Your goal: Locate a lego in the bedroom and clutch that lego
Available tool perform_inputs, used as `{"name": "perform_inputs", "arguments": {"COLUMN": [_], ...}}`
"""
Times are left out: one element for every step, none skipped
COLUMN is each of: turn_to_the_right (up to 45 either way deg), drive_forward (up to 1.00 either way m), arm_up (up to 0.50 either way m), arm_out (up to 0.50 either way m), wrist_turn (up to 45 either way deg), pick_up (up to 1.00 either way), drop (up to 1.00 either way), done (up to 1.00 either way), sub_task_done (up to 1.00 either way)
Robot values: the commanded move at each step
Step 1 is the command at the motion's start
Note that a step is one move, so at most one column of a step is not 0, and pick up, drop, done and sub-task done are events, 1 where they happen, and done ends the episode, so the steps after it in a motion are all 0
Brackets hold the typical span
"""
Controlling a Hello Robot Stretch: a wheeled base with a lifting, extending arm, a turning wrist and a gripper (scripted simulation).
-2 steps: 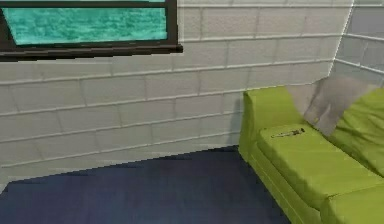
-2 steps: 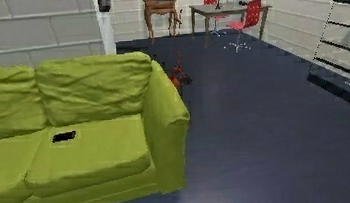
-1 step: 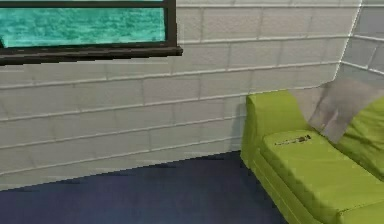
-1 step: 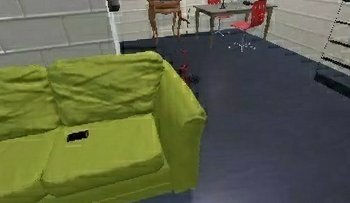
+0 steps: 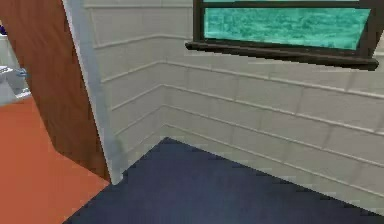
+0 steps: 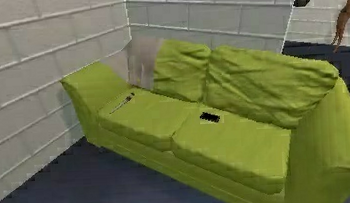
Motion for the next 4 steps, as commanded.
{"name": "perform_inputs", "arguments": {"turn_to_the_right": [-45.0, 0.0, -45.0, -21.0], "drive_forward": [0.0, 0.4, 0.0, 0.0], "arm_up": [0.0, 0.0, 0.0, 0.0], "arm_out": [0.0, 0.0, 0.0, 0.0], "wrist_turn": [0.0, 0.0, 0.0, 0.0], "pick_up": [0.0, 0.0, 0.0, 0.0], "drop": [0.0, 0.0, 0.0, 0.0], "done": [0.0, 0.0, 0.0, 0.0], "sub_task_done": [0.0, 0.0, 0.0, 0.0]}}
